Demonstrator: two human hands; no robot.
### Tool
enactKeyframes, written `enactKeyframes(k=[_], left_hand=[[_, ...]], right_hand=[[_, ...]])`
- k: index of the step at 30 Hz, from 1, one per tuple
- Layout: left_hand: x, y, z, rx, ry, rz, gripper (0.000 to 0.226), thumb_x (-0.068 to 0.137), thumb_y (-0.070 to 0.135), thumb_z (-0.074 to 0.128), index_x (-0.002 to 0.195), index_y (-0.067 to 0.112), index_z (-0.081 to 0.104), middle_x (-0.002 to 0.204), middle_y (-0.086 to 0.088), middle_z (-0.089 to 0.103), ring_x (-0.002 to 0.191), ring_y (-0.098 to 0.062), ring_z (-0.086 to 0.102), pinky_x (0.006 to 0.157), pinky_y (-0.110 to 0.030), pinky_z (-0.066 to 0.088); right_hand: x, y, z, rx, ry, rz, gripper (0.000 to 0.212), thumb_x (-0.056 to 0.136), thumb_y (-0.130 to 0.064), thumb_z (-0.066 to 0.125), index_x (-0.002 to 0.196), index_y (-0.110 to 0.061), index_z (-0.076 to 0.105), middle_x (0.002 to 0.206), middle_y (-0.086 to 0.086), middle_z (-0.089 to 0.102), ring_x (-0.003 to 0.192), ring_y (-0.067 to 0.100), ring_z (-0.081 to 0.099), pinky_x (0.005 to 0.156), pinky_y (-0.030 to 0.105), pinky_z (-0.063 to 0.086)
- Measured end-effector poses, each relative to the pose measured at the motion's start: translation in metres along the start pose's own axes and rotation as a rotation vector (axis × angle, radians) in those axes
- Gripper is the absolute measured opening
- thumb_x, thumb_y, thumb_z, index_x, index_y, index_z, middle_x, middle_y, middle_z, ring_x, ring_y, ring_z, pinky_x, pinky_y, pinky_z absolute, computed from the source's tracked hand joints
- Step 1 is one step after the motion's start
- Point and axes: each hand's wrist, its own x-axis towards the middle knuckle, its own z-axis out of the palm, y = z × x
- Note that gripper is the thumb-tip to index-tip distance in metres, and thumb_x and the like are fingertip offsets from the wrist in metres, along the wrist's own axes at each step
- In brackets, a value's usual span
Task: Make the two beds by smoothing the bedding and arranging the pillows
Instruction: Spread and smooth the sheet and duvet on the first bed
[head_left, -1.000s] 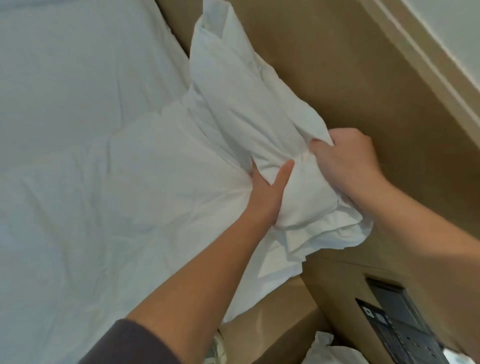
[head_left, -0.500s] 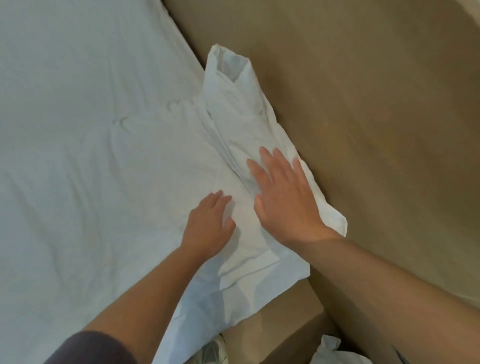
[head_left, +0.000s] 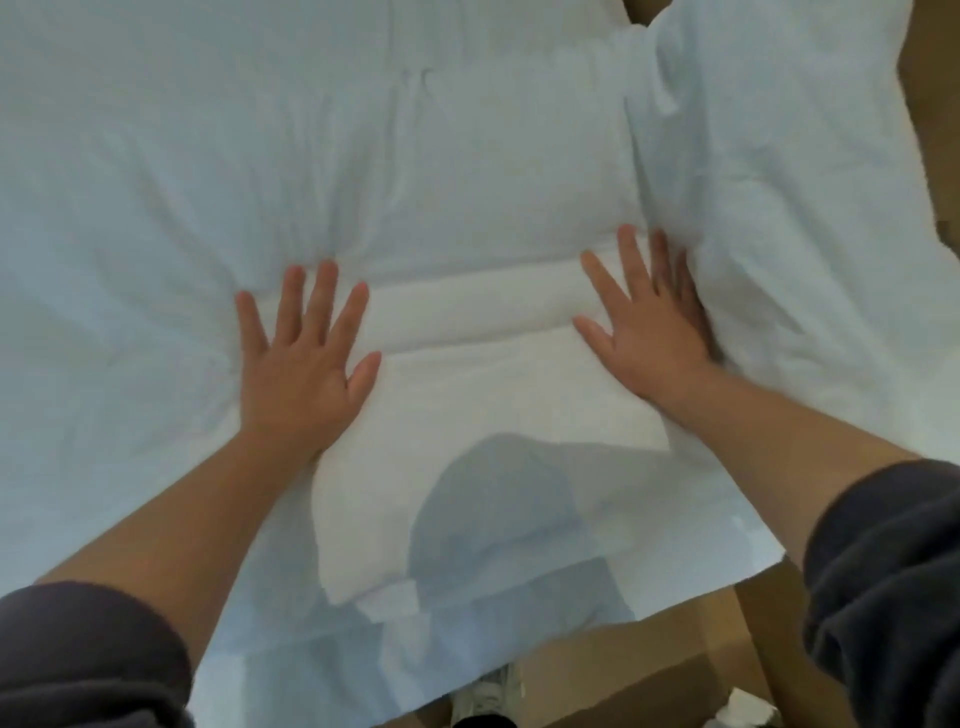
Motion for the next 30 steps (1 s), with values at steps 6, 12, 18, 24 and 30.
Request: enactKeyframes(k=[6, 12, 18, 24, 30], left_hand=[[-0.065, -0.051, -0.009, -0.015, -0.231, -0.222, 0.072, 0.095, 0.050, 0.031, 0.153, 0.009, 0.021, 0.161, -0.017, 0.011, 0.147, -0.039, 0.007, 0.112, -0.064, 0.005], [-0.044, 0.048, -0.067, -0.274, -0.403, 0.124, 0.075, 0.098, 0.048, 0.029, 0.155, 0.017, -0.008, 0.159, -0.013, -0.021, 0.149, -0.032, -0.011, 0.119, -0.052, 0.010], [-0.011, 0.138, -0.097, -0.340, -0.445, 0.281, 0.076, 0.099, 0.045, 0.036, 0.155, 0.021, -0.010, 0.161, -0.006, -0.020, 0.149, -0.027, -0.014, 0.120, -0.051, 0.007], [-0.012, 0.167, -0.080, -0.328, -0.446, 0.202, 0.081, 0.095, 0.047, 0.040, 0.155, 0.021, -0.008, 0.160, -0.004, -0.021, 0.148, -0.026, -0.019, 0.119, -0.054, 0.002], [-0.012, 0.171, -0.093, -0.473, -0.535, 0.158, 0.084, 0.093, 0.047, 0.048, 0.155, 0.021, -0.001, 0.162, -0.003, -0.013, 0.149, -0.025, -0.012, 0.118, -0.053, 0.002]], right_hand=[[-0.029, -0.009, -0.049, 0.070, 0.013, 0.107, 0.065, 0.094, -0.035, 0.050, 0.151, -0.011, 0.030, 0.159, 0.022, 0.016, 0.147, 0.038, 0.015, 0.118, 0.047, 0.015], [-0.073, 0.022, -0.118, 0.062, 0.277, 0.165, 0.072, 0.082, -0.021, 0.069, 0.146, -0.014, 0.037, 0.150, 0.016, 0.038, 0.134, 0.034, 0.039, 0.104, 0.048, 0.033], [-0.098, 0.061, -0.128, 0.142, 0.267, 0.494, 0.075, 0.088, -0.038, 0.063, 0.149, -0.020, 0.024, 0.156, 0.012, 0.025, 0.141, 0.031, 0.027, 0.105, 0.053, 0.029], [-0.091, 0.087, -0.110, 0.756, 0.062, 0.710, 0.091, 0.080, -0.044, 0.070, 0.149, -0.021, 0.015, 0.139, 0.007, 0.044, 0.118, 0.031, 0.050, 0.093, 0.040, 0.044], [-0.076, 0.108, -0.095, 1.036, -0.189, 0.788, 0.082, 0.073, -0.036, 0.079, 0.141, -0.020, 0.035, 0.127, -0.001, 0.055, 0.104, 0.020, 0.054, 0.086, 0.032, 0.046]])
